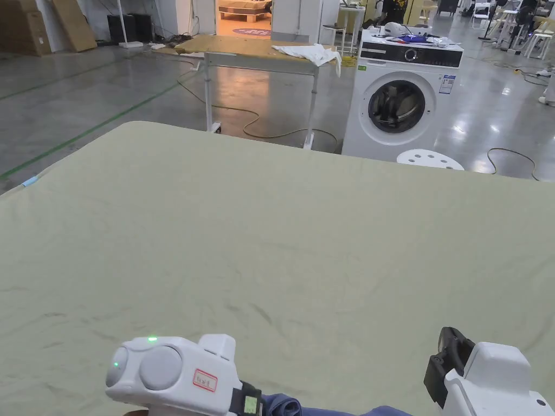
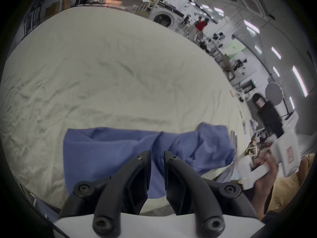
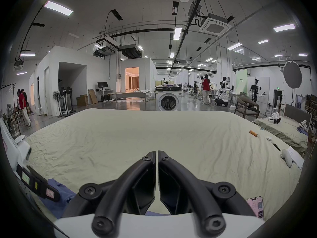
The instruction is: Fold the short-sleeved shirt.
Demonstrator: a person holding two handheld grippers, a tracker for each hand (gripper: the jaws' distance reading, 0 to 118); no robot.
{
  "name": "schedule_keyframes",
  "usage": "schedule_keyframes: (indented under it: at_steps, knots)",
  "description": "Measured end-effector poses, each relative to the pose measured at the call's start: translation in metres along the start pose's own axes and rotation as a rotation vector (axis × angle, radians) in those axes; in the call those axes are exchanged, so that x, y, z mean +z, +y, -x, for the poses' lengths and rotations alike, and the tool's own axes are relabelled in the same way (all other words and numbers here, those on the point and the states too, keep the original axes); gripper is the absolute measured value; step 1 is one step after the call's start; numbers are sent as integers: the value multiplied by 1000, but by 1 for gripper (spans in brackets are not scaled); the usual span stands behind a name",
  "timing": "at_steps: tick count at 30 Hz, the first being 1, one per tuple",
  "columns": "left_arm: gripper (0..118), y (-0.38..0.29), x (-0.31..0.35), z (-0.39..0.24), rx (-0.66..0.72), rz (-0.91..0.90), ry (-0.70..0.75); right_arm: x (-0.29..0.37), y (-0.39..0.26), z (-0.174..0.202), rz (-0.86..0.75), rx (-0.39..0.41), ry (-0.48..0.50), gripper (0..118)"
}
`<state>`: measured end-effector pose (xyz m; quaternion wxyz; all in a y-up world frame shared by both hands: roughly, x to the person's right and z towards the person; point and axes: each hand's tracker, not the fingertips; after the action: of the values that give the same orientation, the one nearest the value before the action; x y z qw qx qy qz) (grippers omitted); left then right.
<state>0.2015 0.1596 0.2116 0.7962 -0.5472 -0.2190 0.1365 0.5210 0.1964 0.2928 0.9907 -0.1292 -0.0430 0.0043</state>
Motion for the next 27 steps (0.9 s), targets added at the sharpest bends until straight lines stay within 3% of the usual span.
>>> schedule_keyframes:
  at_steps: [5, 7, 11, 17, 21, 22, 24, 27]
  knots:
    - [12, -15, -38, -8, -11, 51, -22, 0, -4, -3, 11, 1, -6, 1]
    - [12, -19, -41, -15, -45, 8, -95, 0, -5, -3, 14, 1, -10, 1]
    - [12, -26, -49, -24, -127, 7, -71, 0, -5, -4, 14, 2, -9, 1]
    - [13, -25, -45, -14, -114, -2, -114, -1, -3, -2, 5, 4, -5, 1]
    - [34, -16, -4, 7, -78, -16, -205, -1, -1, -3, -2, 3, -1, 1]
    - [34, -13, 11, 17, -68, -48, -218, -1, 0, -3, -7, 0, 0, 1]
    - [58, -9, 36, 40, -14, -115, -202, -2, 1, -4, -13, 5, 1, 1]
    - [69, -5, 66, 90, 74, -199, -171, -2, 3, -4, -20, 3, 3, 1]
